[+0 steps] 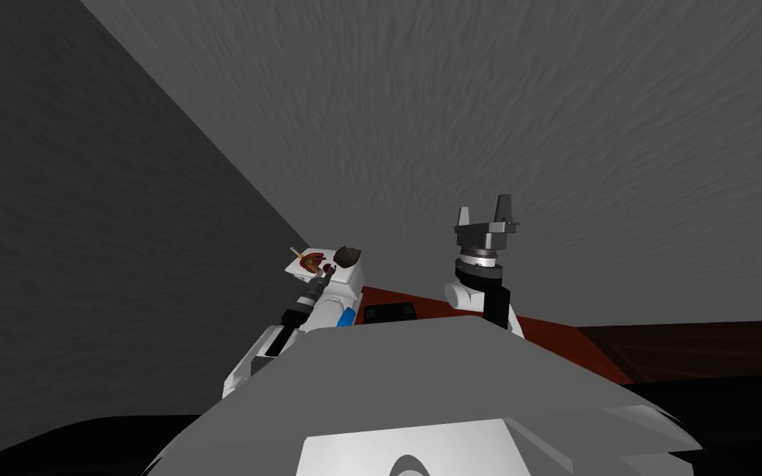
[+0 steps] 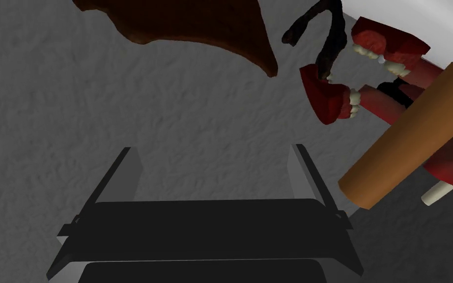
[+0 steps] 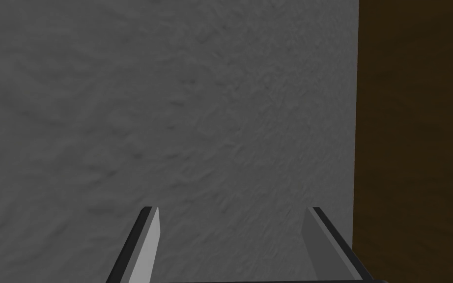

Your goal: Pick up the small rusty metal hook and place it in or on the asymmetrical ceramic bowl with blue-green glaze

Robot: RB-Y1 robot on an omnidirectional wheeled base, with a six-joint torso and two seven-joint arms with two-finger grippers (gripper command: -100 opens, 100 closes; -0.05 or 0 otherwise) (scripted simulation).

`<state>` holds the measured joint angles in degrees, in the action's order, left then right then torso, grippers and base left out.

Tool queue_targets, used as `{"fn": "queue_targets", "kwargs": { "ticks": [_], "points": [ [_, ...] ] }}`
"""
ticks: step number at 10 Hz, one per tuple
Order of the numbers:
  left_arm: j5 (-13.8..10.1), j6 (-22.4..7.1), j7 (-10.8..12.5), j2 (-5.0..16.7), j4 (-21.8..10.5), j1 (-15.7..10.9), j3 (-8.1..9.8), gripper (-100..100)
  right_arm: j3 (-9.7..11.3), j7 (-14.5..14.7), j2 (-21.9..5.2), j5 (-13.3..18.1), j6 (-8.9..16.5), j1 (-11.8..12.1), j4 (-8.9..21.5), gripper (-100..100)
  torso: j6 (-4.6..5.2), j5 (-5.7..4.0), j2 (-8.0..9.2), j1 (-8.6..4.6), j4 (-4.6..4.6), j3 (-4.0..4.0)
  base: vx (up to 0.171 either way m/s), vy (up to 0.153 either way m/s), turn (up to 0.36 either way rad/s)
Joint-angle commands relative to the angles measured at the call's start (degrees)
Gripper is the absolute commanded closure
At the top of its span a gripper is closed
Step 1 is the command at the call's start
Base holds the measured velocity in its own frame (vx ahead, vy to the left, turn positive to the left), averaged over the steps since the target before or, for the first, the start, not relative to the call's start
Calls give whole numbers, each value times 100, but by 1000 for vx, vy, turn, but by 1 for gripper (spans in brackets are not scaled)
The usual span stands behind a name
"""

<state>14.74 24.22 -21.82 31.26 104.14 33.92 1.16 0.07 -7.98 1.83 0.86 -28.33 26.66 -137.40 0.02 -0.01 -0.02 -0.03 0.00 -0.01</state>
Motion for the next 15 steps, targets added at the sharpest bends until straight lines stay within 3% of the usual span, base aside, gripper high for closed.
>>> {"fn": "queue_targets", "kwargs": {
  "ticks": [1,5,8,9,10,11,12,15],
  "points": [
    [128,-137,-96,61,-182,-17,-19,-100,0,0,0,0,0,0,0,0,0,0,0,0,0,0,3,-10,-61],
    [434,-497,-267,336,-659,-64,-7,-100,0,0,0,0,0,0,0,0,-1,0,2,0,0,1,0,-10,-66],
    [472,-570,-279,372,-679,-49,-1,-100,0,0,0,0,0,0,0,0,-1,0,3,0,1,2,-1,-5,-30],
    [476,-578,-284,375,-689,-51,0,0,0,0,0,0,0,0,0,0,-2,0,3,1,1,2,0,0,0],
    [465,-484,-248,434,-860,-163,-13,-100,0,0,0,0,0,0,0,0,-2,0,3,1,1,2,82,-47,42],
    [468,-529,-268,409,-777,-100,-1,-100,0,0,0,0,0,1,0,0,-2,-2,-21,-13,-3,-11,53,-32,16],
    [467,-514,-263,413,-790,-106,-1,100,0,0,0,0,0,1,0,0,-1,-3,-17,-10,-4,-11,6,-4,-2],
    [469,-515,-267,414,-787,-106,-1,100,0,0,0,0,0,0,0,0,-3,2,1,1,0,0,0,0,0]
  ]
}}
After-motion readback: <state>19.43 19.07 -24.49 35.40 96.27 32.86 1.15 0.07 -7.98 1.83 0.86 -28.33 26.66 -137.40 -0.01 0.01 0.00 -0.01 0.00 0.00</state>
